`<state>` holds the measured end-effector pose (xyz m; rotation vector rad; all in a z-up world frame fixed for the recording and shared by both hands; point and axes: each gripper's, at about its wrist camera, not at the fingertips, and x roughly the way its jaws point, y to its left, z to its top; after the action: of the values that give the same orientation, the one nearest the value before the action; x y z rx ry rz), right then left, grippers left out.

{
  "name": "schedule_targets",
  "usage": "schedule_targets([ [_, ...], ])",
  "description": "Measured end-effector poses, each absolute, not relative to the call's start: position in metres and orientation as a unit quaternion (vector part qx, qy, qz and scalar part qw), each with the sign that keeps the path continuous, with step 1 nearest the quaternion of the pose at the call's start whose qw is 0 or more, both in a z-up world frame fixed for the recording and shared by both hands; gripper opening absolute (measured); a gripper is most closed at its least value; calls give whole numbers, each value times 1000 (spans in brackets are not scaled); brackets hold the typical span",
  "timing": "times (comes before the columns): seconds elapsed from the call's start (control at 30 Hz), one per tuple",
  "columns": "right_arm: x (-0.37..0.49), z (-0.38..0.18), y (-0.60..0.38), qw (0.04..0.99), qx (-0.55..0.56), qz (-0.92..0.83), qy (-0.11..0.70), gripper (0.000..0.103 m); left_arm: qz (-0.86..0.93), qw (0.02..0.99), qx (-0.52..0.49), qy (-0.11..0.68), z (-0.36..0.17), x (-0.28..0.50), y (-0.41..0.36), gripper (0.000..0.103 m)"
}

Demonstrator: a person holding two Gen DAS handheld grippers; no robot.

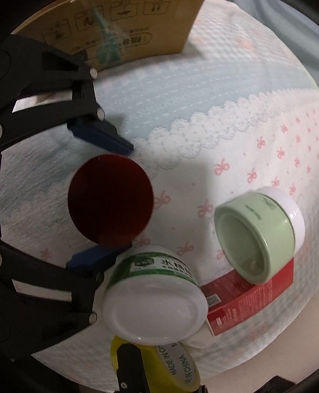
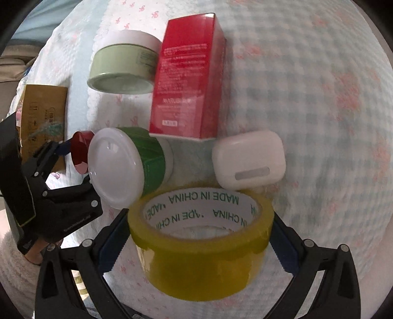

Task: Organize rigid objects
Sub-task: 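Carry the tape roll in the right gripper while the left carries the red cap to the box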

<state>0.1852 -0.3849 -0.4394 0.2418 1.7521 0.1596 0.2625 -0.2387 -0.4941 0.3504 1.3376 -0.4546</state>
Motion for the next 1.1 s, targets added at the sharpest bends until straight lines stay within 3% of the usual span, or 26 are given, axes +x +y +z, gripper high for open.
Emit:
schedule_targets([
  [0.07,188,-442,-384,630,92,69,768,96,-211,746,170,608,-493,263,-244,51],
  [0.6,166,-409,-419,650,136,54,746,96,-193,748,143,618,-475,261,-243,51],
  [1.1,122,-289,-424,717,140,44,681,96,-168,806,50,566,-338,224,-209,50],
])
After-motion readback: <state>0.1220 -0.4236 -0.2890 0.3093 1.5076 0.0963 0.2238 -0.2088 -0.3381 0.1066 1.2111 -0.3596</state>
